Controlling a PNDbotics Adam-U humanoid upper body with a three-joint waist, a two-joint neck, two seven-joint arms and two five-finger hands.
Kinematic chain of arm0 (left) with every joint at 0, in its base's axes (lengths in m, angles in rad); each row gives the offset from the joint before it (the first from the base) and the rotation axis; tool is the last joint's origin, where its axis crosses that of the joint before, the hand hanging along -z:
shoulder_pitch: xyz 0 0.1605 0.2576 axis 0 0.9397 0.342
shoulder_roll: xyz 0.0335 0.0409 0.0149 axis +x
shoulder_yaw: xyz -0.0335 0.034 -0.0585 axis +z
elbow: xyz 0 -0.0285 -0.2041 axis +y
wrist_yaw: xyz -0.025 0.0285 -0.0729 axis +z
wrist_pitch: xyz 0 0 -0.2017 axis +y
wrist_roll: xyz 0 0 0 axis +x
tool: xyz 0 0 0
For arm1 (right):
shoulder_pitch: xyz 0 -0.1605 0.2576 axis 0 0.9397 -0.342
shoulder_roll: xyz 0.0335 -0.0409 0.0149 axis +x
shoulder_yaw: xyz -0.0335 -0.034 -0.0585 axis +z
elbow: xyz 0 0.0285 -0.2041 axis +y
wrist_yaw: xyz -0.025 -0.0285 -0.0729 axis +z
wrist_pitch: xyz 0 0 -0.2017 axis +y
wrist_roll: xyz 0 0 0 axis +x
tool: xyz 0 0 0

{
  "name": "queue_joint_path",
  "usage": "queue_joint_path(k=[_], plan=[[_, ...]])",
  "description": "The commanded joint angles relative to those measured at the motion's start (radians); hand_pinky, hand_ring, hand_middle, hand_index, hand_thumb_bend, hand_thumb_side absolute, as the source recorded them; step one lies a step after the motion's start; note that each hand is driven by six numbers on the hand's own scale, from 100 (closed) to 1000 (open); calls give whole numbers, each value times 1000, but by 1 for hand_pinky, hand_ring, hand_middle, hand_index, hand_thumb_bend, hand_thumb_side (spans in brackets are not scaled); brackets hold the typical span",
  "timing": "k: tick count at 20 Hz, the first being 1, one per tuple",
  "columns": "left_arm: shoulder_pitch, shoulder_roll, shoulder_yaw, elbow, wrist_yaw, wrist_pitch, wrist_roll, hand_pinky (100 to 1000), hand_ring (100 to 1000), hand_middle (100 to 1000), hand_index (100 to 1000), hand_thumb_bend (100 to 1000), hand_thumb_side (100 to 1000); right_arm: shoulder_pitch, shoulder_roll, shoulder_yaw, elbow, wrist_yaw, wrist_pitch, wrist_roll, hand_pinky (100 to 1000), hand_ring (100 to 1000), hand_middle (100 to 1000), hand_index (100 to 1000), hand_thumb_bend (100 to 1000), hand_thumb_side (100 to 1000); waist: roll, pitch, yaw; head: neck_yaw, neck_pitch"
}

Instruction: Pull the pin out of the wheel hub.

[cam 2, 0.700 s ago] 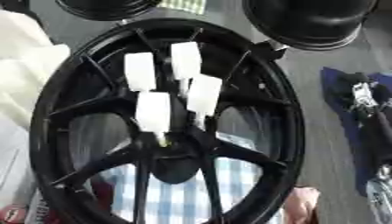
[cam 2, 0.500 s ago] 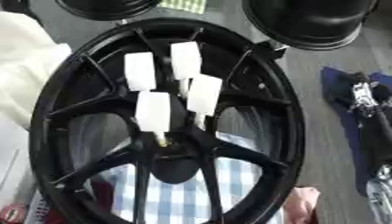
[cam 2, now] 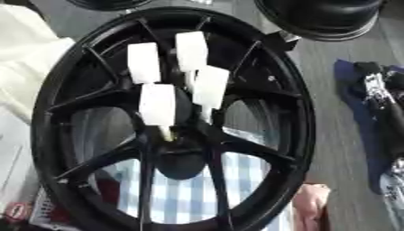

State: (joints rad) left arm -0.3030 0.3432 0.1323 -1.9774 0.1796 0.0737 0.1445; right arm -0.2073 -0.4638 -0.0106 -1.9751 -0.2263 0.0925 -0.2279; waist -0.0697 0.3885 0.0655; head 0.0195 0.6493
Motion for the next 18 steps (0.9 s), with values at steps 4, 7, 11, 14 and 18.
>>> queue_joint_path(k=[4, 7, 11, 14, 18], plan=[[-3, 32, -2, -23, -7, 1, -6, 666, 655, 656, 755, 127, 829, -30, -207, 6, -25, 33, -38, 126, 860, 765, 556, 728, 100, 453, -3, -26, 6, -6, -33], [-2, 35, -3, -23, -8, 2, -7, 665, 655, 657, 755, 127, 828, -48, -291, -1, -25, 53, -50, 212, 860, 767, 561, 730, 100, 416, -6, -28, 8, -9, -35], [-1, 43, -5, -23, -8, 1, -9, 665, 655, 657, 755, 125, 826, -89, -436, -1, -25, 58, -92, 298, 860, 771, 576, 733, 100, 301, -11, -34, 12, -11, -31], [2, 49, -7, -23, -9, 2, -11, 664, 655, 657, 755, 125, 827, -117, -531, 12, -25, 62, -95, 349, 860, 775, 592, 736, 100, 241, -16, -37, 12, -15, -29], [6, 56, -9, -23, -11, 3, -14, 664, 655, 657, 754, 123, 827, -152, -616, 34, -25, 89, -92, 408, 859, 781, 620, 740, 100, 199, -24, -40, 16, -19, -28]])
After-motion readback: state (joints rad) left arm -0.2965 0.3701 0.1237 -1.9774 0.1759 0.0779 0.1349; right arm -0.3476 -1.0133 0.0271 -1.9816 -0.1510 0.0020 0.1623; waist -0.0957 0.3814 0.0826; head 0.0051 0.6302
